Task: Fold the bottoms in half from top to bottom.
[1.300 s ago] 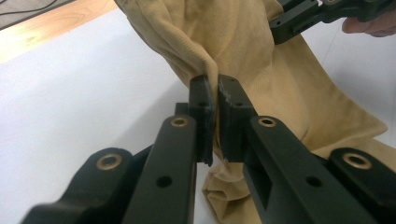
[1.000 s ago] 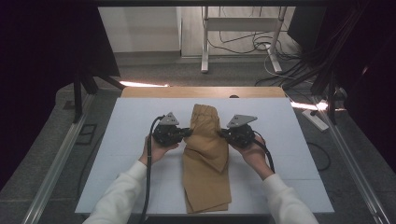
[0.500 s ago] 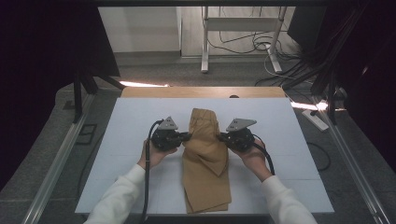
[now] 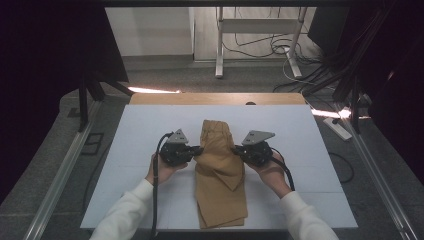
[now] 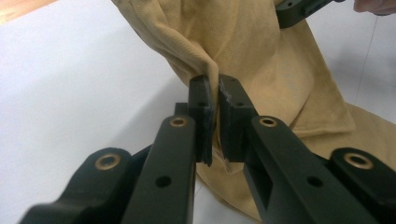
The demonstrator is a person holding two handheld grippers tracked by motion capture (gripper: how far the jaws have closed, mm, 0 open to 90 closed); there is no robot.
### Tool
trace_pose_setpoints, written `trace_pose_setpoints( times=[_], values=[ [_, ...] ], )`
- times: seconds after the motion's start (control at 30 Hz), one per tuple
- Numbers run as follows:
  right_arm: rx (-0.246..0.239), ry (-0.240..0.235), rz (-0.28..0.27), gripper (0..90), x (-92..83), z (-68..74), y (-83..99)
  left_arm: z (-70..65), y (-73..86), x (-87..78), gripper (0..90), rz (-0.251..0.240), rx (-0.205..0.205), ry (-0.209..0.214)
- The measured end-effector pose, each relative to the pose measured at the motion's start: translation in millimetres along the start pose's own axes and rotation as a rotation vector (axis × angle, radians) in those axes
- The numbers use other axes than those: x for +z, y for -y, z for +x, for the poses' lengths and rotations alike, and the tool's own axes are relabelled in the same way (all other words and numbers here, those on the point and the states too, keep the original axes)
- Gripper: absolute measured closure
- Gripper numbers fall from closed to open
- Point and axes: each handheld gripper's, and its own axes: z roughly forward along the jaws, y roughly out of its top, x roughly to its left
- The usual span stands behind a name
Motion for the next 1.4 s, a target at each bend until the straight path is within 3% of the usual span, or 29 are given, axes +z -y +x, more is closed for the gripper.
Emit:
trace_pose_setpoints(
  times=[0.37, 1.4],
  values=[
    [0.008, -0.008, -0.003, 83.8, -2.0, 2.9, 3.6, -3.4, 2.2, -1.0, 83.4, 0.009, -0.001, 0.005],
    [0.033, -0.048, -0.009, 83.9, -22.4, 29.2, 17.6, -22.2, 17.6, -6.1, 82.5, 0.019, -0.013, 0.033]
  ],
)
